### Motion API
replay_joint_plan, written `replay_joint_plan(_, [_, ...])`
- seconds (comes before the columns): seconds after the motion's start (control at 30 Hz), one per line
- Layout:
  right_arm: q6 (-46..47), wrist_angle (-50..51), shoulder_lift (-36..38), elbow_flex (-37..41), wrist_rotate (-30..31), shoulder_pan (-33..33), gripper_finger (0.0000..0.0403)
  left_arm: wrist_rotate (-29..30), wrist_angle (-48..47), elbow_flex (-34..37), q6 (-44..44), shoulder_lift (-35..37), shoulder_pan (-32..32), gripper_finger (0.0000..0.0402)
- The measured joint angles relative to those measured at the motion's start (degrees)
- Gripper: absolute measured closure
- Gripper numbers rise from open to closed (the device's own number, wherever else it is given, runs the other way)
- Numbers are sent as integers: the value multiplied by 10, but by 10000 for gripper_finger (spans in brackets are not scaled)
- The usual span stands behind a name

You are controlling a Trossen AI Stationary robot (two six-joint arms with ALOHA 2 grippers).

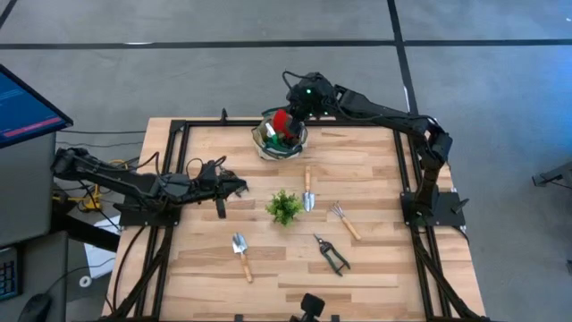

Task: Pick & Place Garden tools in Gardening bag
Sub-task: Put the red gloves into the brown gardening bag

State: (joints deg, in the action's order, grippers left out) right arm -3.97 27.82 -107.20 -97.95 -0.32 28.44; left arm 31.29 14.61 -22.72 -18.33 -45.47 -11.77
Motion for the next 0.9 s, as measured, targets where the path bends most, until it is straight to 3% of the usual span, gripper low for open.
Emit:
replay_joint_plan(0.13, [-2, 63, 0, 0, -1, -2, 402, -47, 0, 0, 0, 0, 56, 400])
replay_joint_plan(0.4, [-35, 85, -1, 0, -77, -12, 403, -252, 1, 0, 0, -19, 274, 400])
replay_joint_plan(0.57, [-35, 78, -1, 0, -73, -13, 403, -388, 19, -6, -12, -46, 395, 400])
replay_joint_plan(0.67, [-35, 62, -1, 0, -77, -15, 403, -436, 51, -22, -12, -70, 421, 400])
replay_joint_plan(0.9, [-30, 20, -1, 36, -85, -8, 403, -438, 93, -42, -1, -126, 413, 400])
